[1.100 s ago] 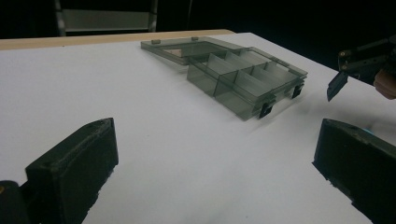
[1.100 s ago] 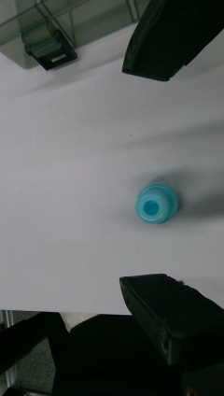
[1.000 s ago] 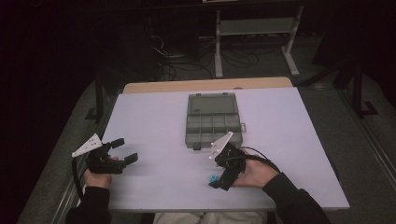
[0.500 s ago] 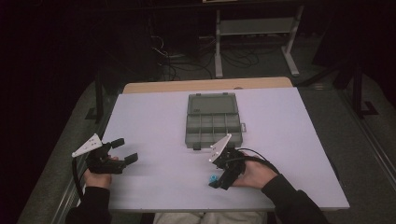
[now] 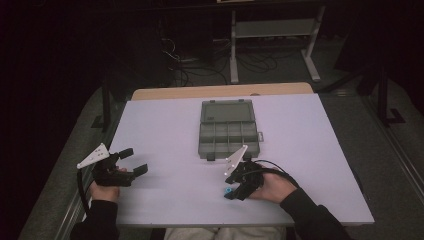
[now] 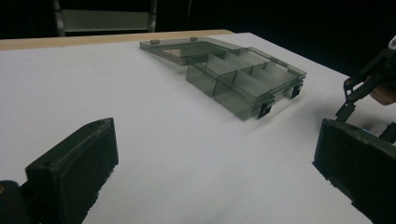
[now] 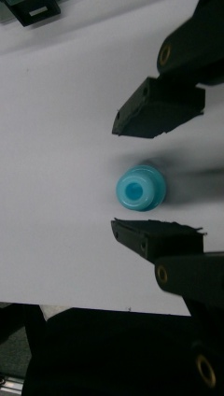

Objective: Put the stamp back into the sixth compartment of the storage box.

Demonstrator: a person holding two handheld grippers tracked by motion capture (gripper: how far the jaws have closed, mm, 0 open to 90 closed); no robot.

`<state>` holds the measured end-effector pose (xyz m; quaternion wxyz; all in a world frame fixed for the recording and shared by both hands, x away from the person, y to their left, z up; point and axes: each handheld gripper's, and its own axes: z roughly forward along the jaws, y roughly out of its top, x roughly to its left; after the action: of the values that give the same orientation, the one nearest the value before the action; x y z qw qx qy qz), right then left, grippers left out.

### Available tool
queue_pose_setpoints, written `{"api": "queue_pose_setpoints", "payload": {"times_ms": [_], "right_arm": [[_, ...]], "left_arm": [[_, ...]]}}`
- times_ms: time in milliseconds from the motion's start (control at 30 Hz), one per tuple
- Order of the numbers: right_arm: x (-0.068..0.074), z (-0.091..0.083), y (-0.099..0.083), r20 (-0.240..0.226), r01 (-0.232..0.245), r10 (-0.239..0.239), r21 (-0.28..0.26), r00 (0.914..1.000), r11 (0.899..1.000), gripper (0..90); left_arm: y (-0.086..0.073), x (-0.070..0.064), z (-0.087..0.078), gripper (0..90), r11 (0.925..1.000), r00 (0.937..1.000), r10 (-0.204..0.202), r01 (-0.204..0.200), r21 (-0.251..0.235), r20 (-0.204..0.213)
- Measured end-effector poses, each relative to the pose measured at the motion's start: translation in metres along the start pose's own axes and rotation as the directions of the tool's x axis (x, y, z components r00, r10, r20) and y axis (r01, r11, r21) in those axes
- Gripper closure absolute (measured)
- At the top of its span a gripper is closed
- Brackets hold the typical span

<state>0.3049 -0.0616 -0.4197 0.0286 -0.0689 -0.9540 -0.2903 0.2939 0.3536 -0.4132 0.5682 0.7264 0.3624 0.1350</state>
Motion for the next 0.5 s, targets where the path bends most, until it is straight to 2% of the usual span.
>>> {"api": "queue_pose_setpoints", "payload": {"times_ms": [33,67,200,400,500], "right_arm": [[0.0,0.0,0.0,0.0,0.0,0.0,0.0,1.0,1.0,48.6],[0.0008,-0.0014,0.0002,0.002,0.003,-0.003,-0.006,1.0,1.0,53.0],[0.002,-0.0034,0.0002,0.001,0.011,-0.011,-0.007,0.9999,1.0,61.0],[0.001,-0.0044,-0.0005,-0.022,0.015,-0.015,-0.004,0.9996,1.0,70.5],[0.0011,-0.0051,-0.0007,-0.021,0.014,-0.014,-0.004,0.9997,1.0,70.8]], "left_arm": [[0.0,0.0,0.0,0.0,1.0,1.0,0.0,0.0,0.0,0.0],[0.0,-0.0001,0.0,0.0,1.0,1.0,0.0,0.0,0.0,0.001],[0.0001,0.0,-0.0002,0.0,1.0,1.0,0.004,-0.004,0.001,0.001],[0.0001,-0.0001,-0.0002,0.0,1.0,1.0,0.004,-0.004,0.0,0.001],[0.0001,-0.0001,-0.0001,0.0,1.0,1.0,0.004,-0.004,0.0,0.001]]}}
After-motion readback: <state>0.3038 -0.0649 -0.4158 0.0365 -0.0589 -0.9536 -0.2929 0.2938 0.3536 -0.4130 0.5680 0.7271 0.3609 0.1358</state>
